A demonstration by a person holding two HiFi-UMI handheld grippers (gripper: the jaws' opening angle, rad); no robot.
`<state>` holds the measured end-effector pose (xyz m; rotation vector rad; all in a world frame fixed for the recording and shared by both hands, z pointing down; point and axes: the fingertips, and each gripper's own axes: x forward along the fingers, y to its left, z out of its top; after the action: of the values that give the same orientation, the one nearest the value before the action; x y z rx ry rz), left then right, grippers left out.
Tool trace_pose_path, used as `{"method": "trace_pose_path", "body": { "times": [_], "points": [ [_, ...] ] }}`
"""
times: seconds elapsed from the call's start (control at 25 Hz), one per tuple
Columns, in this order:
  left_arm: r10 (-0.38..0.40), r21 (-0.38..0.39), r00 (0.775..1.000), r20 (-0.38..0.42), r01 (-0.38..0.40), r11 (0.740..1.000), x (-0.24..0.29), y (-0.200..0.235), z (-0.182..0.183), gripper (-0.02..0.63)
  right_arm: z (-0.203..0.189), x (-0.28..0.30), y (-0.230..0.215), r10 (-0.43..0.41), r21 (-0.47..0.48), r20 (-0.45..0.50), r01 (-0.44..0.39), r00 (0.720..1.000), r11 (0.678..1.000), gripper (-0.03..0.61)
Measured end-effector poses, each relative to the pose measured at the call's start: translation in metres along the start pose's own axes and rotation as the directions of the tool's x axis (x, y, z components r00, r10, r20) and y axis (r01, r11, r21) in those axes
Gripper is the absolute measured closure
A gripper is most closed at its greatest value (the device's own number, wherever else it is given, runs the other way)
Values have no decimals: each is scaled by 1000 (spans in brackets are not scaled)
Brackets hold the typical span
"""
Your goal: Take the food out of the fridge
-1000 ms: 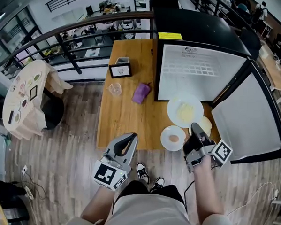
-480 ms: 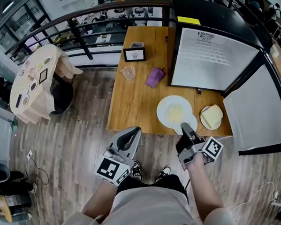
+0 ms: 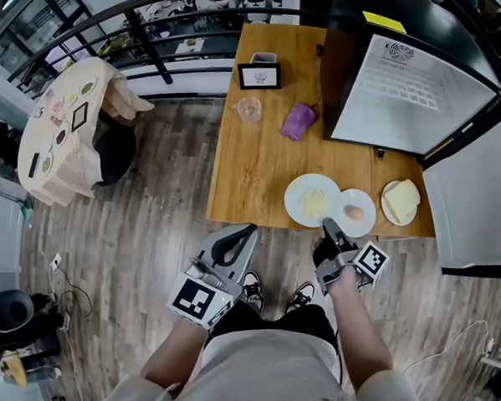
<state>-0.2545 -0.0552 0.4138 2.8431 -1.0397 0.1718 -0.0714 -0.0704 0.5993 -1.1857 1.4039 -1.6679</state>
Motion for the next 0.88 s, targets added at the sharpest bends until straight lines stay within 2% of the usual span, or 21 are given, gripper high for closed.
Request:
{"method": "trace_pose_path", "body": {
  "times": [0.28,0.52,0.76,0.88],
  "points": [
    [11,-7,1000,-24,-11,1000,-9,9,-11,606,-6,19,-38,-67,30,1,67,998,997,551],
    [24,-20,998,-56,-25,999,-14,14,-24,606,-7,31,-49,-95,38,-5,95,995,995,551],
    [30,-42,998,-54,-32,999,-13,15,-24,606,-6,33,-60,-122,46,-7,123,992,991,551],
    [25,-30,999,-48,-26,999,-12,15,-23,606,-7,32,-64,-140,57,-7,140,990,988,551]
  ]
}}
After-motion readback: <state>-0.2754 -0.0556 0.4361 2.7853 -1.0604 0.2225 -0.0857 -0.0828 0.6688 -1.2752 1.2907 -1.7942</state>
